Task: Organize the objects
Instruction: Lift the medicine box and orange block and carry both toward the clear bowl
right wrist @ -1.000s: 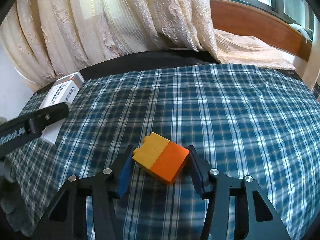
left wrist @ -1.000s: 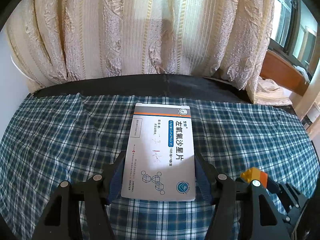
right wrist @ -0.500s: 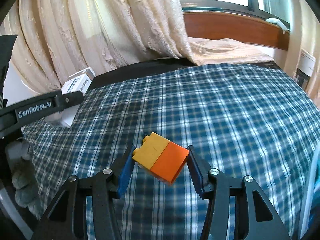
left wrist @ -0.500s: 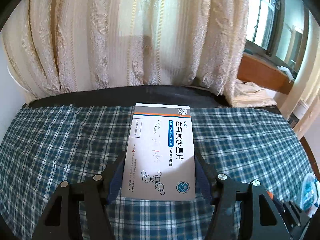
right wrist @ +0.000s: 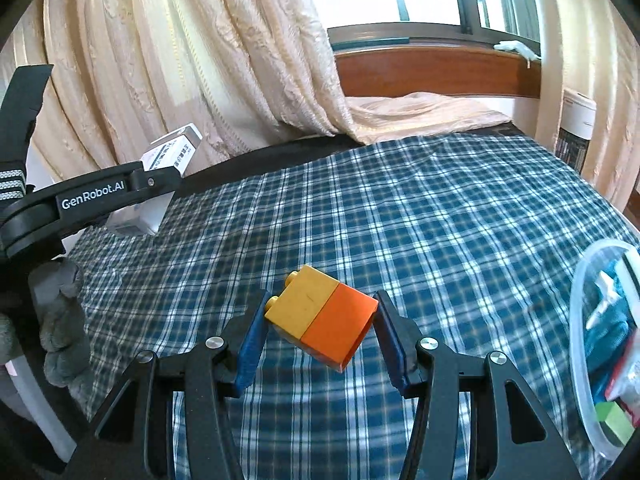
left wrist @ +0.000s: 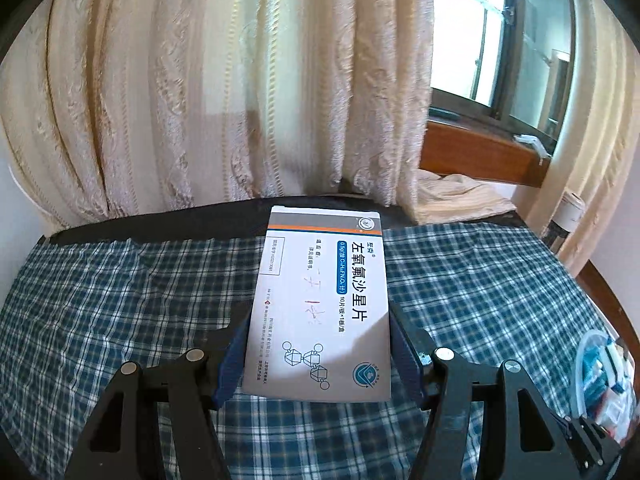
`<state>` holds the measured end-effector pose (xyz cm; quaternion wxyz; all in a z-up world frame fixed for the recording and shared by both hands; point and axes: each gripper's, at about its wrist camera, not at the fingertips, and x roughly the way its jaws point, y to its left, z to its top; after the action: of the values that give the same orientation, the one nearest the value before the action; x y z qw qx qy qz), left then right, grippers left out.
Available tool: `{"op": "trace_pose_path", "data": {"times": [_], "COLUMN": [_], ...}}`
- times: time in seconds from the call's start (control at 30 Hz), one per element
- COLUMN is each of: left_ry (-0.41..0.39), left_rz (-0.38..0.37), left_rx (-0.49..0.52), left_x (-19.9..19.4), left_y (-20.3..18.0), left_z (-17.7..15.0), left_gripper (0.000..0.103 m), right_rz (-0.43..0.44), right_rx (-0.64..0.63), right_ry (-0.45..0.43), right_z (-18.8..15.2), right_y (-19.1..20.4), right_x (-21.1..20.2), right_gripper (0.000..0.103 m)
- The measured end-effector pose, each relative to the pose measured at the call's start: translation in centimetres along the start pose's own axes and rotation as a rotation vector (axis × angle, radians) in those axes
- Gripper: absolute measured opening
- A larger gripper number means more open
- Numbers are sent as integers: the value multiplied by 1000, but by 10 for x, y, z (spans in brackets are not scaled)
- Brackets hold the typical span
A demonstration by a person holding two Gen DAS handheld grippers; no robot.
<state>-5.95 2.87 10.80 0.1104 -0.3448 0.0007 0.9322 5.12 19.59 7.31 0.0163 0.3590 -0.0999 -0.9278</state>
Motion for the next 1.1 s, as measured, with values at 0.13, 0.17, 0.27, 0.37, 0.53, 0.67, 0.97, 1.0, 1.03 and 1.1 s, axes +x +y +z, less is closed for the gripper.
{"op": "trace_pose_path", "data": {"times": [0.13,0.17,0.27,0.37,0.53,0.67,0.97,1.0,1.03,1.1], "left_ry": [-11,-12,-16,-17,-12,1,21,24,26,31], "left_rz": [-15,-18,-26,-33,-40,-51,-61,-62,-63,-66], "left_rx": [17,20,33,49,71,80,113,117,122,132], "left_x": [-7,-8,-11,-13,-14,-13,-10,-10,-10,-9], "left_y": [-8,-9,-14,-21,-29,-35,-48,-49,-51,-54], "left_z": [-2,-3,-5,-7,-12,-15,-24,-25,-26,-29], "left_gripper": [67,67,67,67,67,67,67,67,67,67], "right_rz": [-4,-5,-11,-18,-39,-73,-194,-205,-222,-245], "right_rx": [16,20,31,46,75,111,207,215,229,246], "right_ry": [-11,-12,-18,-27,-61,-92,-144,-150,-160,-173], "right_z": [-7,-8,-15,-20,-22,-22,-26,-25,-25,-24], "right_y": [-5,-6,-10,-17,-32,-50,-103,-108,-115,-125], "right_x": [-11,-13,-22,-30,-51,-66,-99,-102,-107,-113], "right_gripper": [53,53,53,53,53,53,53,53,53,53]}}
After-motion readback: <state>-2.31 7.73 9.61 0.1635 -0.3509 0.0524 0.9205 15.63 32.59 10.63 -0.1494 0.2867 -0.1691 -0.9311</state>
